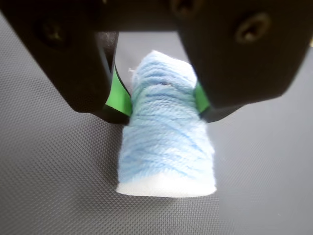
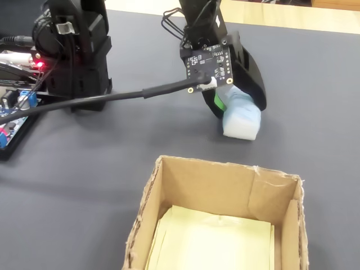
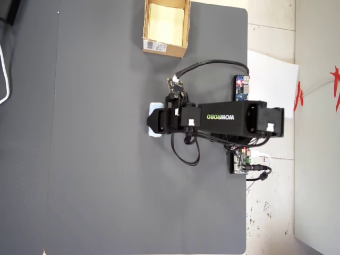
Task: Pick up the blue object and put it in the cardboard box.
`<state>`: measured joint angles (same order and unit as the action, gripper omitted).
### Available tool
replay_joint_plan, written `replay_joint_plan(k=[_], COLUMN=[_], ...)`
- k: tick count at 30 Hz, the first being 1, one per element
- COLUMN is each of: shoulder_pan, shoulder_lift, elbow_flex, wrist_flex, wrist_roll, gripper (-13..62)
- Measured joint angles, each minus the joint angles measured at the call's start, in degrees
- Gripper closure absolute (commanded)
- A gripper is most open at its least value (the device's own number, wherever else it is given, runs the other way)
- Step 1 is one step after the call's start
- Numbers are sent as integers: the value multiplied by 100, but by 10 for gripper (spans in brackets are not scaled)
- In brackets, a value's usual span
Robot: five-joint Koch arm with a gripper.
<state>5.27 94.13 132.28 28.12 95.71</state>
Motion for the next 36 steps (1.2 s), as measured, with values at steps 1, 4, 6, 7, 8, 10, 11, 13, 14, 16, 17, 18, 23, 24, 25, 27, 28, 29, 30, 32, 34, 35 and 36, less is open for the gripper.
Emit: replay_joint_plan(k=[1,4,6,7,8,10,11,13,14,16,17,18,23,24,25,27,28,29,30,32,34,35,36], shoulder_pan=[18,35,62,79,114,132,141,193,211,264,272,281,281,316,325,352,378,396,439,624,738,835,1046], shoulder_lift=[0,44,141,202,281,492,615,923,1063,1538,1582,1731,2646,2830,2848,2971,3015,3059,3103,3164,3164,3173,3164], elbow_flex=[9,18,97,167,255,519,686,958,1090,1503,1556,1661,2074,2232,2250,2320,2355,2399,2408,2417,2426,2426,2417], wrist_flex=[0,-9,-114,-202,-290,-519,-668,-905,-1020,-1406,-1459,-1547,-1828,-1934,-1960,-2136,-2276,-2452,-2610,-3094,-3287,-3401,-3577], wrist_roll=[18,35,44,62,114,202,220,229,229,229,229,229,149,97,79,-18,-62,-88,-114,-246,-325,-360,-466], gripper=[308,308,308,308,308,308,308,308,308,308,308,308,308,308,308,308,308,308,308,308,308,308,308])
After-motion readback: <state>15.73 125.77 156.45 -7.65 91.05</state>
